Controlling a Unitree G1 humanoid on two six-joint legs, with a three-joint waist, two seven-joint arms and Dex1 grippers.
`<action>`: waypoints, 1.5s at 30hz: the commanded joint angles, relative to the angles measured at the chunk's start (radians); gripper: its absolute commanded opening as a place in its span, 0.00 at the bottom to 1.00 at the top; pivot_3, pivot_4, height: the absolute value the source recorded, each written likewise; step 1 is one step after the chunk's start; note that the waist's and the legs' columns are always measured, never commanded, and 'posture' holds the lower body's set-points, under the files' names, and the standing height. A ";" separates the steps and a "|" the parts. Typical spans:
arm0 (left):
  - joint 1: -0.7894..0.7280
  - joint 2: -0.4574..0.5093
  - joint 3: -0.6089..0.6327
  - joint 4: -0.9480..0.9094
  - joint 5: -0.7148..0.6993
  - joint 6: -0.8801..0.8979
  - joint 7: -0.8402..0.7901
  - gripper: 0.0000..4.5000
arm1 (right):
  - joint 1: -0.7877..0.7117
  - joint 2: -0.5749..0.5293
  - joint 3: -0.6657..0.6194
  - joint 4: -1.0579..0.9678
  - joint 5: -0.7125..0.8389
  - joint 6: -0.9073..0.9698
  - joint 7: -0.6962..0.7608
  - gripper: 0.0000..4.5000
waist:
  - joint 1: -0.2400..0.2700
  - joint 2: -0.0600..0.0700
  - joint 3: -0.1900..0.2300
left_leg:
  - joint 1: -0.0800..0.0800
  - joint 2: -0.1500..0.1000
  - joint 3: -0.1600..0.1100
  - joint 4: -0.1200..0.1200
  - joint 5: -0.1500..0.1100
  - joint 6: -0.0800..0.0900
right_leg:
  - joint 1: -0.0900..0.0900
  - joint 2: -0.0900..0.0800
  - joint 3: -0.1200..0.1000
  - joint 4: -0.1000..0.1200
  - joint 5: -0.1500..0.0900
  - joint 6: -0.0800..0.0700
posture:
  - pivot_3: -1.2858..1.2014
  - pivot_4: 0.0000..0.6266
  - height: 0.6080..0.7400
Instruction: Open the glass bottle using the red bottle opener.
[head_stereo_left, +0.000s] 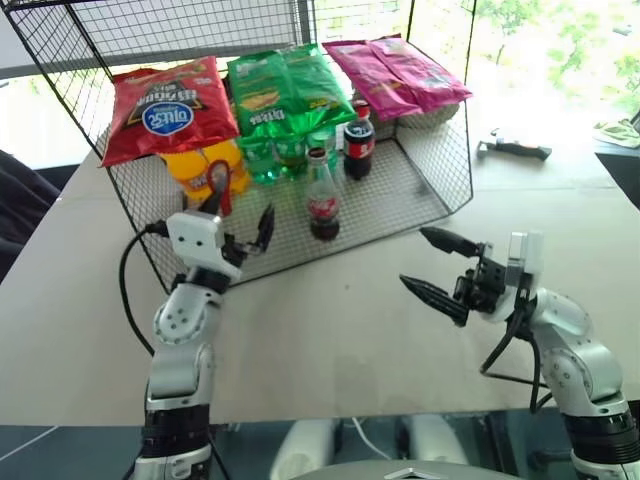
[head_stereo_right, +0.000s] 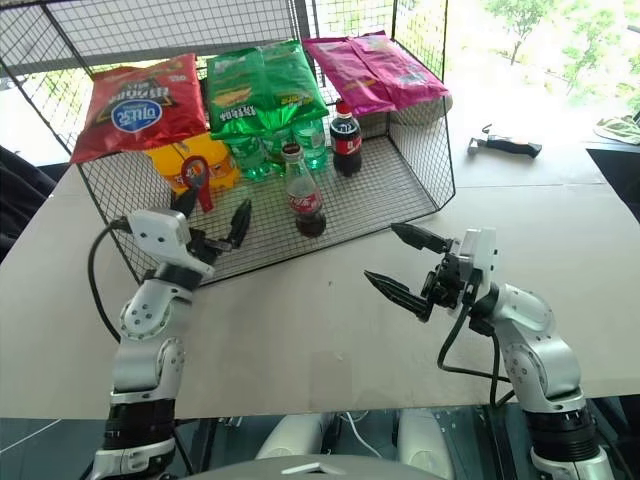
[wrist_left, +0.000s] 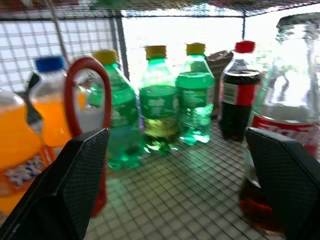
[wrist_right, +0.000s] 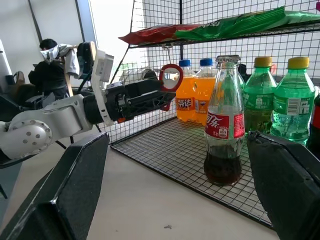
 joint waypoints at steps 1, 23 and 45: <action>-0.020 0.013 0.017 -0.015 0.045 -0.064 0.034 1.00 | -0.005 0.002 -0.010 -0.020 0.010 -0.020 0.009 0.98 | 0.000 0.000 0.000 | 0.000 0.000 0.000 0.000 0.000 0.000 | 0.000 0.000 0.000 0.000 0.000 0.000 | 0.52 0.24 1.00; -0.041 0.032 0.088 0.055 0.095 -0.085 0.147 1.00 | 0.015 0.010 -0.011 0.028 -0.022 -0.086 0.030 0.98 | -0.001 0.000 0.000 | 0.000 0.000 0.000 0.000 0.000 0.000 | -0.001 0.000 0.000 0.001 0.000 0.000 | 0.52 0.24 1.00; -0.093 0.037 0.064 0.127 0.015 -0.076 0.047 0.00 | 0.010 0.019 -0.008 0.010 -0.034 -0.079 0.002 1.00 | -0.002 -0.001 0.000 | 0.001 0.000 0.000 0.001 0.000 0.000 | -0.001 0.000 0.000 0.002 0.000 0.000 | 0.52 0.24 1.00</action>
